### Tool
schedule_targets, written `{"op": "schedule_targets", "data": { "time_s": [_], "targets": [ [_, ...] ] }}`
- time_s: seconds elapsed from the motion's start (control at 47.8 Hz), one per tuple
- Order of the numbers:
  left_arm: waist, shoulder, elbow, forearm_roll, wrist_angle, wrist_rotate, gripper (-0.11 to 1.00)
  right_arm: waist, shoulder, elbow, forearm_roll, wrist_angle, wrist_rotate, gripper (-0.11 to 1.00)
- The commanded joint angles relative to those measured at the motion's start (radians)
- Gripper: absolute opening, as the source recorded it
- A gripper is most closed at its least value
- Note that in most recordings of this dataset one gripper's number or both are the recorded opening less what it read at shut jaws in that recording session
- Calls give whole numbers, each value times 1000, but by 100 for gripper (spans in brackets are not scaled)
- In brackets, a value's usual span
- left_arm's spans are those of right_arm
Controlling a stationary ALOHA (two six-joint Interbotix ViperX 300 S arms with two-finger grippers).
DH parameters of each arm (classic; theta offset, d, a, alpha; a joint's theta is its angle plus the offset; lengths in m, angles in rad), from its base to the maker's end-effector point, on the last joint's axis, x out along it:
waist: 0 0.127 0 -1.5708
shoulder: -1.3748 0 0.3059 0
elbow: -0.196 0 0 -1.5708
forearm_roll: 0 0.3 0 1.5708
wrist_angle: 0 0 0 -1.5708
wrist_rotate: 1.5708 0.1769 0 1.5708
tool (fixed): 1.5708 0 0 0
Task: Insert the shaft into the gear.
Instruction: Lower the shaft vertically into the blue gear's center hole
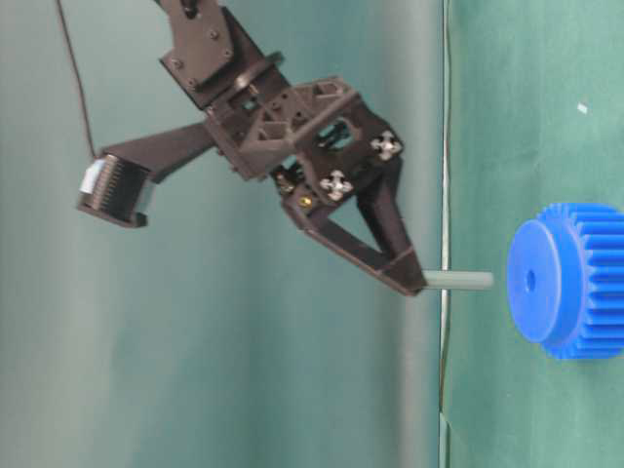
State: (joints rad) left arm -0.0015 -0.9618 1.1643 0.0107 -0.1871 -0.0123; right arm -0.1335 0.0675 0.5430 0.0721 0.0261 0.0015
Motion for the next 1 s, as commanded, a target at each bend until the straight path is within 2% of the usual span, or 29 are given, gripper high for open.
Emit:
{"op": "schedule_targets", "data": {
  "time_s": [0.0,0.23,0.984],
  "targets": [
    [2,5,-28,3,-3,-2,0,-2,9,-21,0,-15,2,16],
    [2,5,-26,3,-5,-2,0,-2,58,-21,0,-46,3,16],
    [2,6,-26,3,-3,-2,0,-2,86,-17,0,-72,2,16]
  ]
}}
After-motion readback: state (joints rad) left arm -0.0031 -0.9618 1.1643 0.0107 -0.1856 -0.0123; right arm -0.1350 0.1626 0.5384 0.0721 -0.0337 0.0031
